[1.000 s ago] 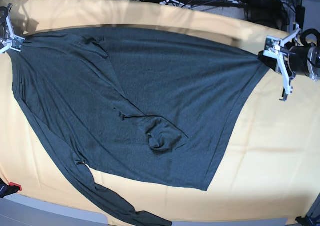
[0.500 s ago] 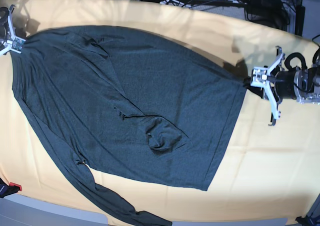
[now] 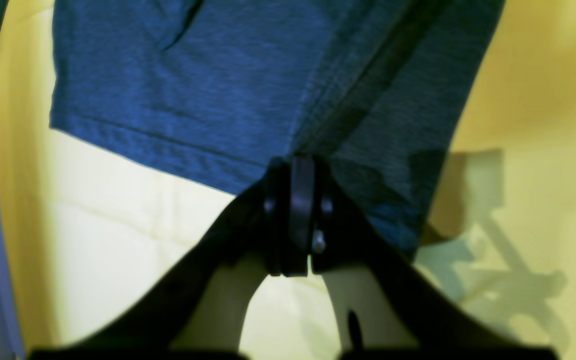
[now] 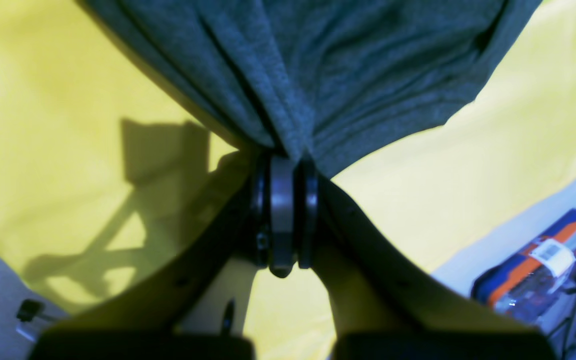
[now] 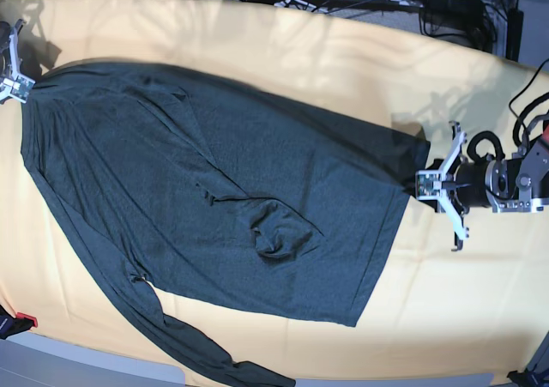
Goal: Fold the T-shirt properly
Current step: 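Slide the left gripper along the side edge toward the hem and open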
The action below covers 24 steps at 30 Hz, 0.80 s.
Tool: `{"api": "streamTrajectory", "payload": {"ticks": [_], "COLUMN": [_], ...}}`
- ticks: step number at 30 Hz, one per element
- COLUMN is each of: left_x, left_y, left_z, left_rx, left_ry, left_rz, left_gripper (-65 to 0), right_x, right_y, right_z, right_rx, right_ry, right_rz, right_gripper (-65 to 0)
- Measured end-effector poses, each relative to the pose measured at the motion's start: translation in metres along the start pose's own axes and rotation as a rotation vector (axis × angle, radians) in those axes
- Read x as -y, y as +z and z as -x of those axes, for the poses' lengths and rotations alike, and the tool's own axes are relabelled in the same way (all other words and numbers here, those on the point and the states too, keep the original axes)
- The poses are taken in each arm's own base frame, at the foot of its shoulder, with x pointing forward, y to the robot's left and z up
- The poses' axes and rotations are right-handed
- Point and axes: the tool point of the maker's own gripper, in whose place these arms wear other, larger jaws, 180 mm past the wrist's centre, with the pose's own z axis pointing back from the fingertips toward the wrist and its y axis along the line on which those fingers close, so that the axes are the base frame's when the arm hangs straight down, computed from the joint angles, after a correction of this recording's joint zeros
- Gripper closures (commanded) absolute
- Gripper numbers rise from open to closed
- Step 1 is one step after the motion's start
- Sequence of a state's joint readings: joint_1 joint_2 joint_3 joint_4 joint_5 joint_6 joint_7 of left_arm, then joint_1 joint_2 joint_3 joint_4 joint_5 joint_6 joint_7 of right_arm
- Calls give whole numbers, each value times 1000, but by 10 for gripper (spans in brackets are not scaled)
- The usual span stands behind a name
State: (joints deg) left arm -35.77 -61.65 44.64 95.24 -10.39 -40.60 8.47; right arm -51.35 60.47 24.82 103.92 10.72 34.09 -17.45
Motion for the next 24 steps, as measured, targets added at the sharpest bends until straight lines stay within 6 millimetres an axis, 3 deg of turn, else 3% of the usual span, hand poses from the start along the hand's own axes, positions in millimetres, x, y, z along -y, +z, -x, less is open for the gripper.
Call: {"api": "streamTrajectory", "payload": {"ticks": [5, 15, 24], "left_x": [-9, -10, -25], "left_y": [-8, -14, -14], "left_z": [-3, -3, 1], "left_rx": [26, 23, 3], "left_ry": [31, 25, 44], "left_rz": [-15, -16, -102], "left_gripper": [0, 0, 0], "right_x": [7, 15, -12], "right_y": [-2, -4, -30], "right_z": [3, 0, -5], "right_rx": [18, 32, -5], "right_ry": [-22, -43, 27], "right_rz": [14, 75, 21], "right_gripper": [0, 0, 0]}}
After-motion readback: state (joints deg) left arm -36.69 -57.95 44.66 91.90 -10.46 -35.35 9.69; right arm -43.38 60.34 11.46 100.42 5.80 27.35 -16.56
